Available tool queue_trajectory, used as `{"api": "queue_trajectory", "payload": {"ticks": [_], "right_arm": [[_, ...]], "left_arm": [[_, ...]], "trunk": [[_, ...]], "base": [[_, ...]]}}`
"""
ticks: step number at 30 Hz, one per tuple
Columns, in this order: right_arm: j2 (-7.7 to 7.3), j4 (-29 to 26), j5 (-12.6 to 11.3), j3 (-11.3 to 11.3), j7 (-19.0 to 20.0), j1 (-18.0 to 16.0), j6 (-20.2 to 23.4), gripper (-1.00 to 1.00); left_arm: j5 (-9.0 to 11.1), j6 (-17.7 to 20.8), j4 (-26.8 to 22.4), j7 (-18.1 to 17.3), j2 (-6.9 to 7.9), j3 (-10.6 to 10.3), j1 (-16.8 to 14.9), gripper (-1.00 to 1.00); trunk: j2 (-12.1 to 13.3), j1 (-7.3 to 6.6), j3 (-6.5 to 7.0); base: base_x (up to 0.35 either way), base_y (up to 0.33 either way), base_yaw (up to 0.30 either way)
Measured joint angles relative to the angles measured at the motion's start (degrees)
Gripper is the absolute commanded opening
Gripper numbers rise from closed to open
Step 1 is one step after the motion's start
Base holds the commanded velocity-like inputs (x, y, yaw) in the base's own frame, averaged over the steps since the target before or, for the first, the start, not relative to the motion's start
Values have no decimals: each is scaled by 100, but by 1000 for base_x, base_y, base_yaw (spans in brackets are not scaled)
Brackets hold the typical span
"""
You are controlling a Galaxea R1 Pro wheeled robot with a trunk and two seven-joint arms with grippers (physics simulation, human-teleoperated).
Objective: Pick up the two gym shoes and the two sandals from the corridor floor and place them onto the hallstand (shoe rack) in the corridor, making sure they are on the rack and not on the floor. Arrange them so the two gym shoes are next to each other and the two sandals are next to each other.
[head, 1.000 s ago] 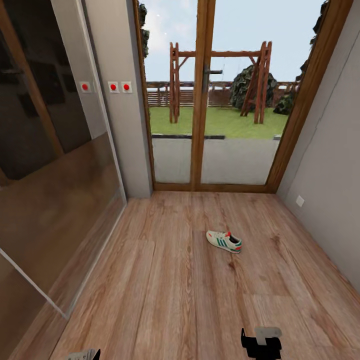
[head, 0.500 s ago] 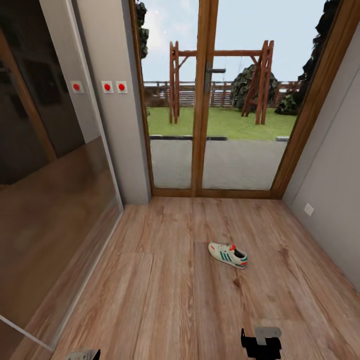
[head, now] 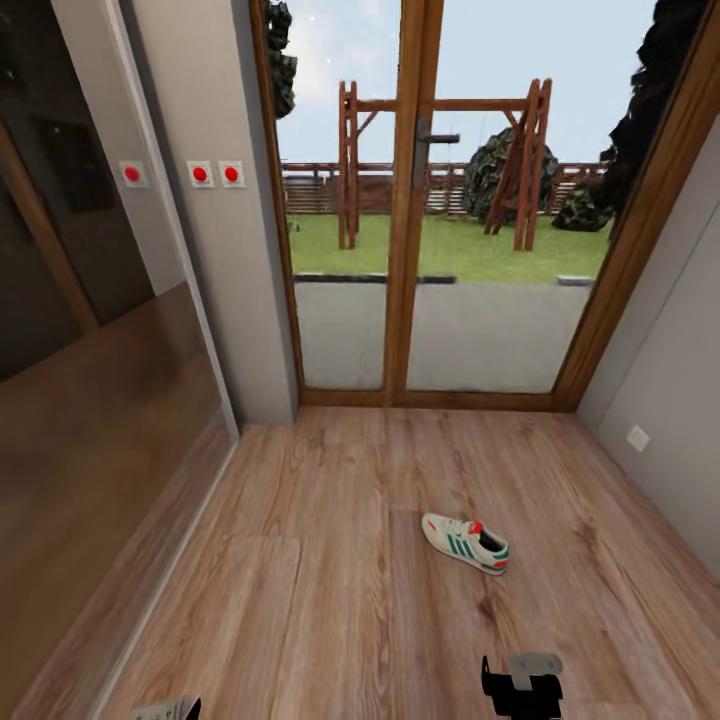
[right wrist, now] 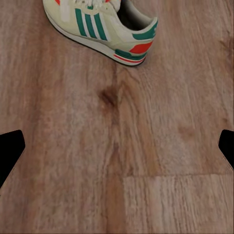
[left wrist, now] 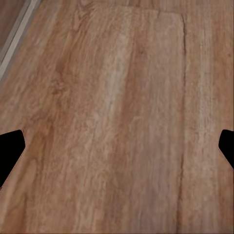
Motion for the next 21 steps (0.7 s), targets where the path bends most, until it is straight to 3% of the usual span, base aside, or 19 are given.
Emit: {"api": "queue_trajectory", "payload": {"ticks": [21], "right_arm": [[2,0,0,0,-1,0,-1,100]], "left_arm": [[2,-5,1,1,0,-4,-1,100]], "trunk": [[0,1,0]], "base": [[301,-123,0]]}}
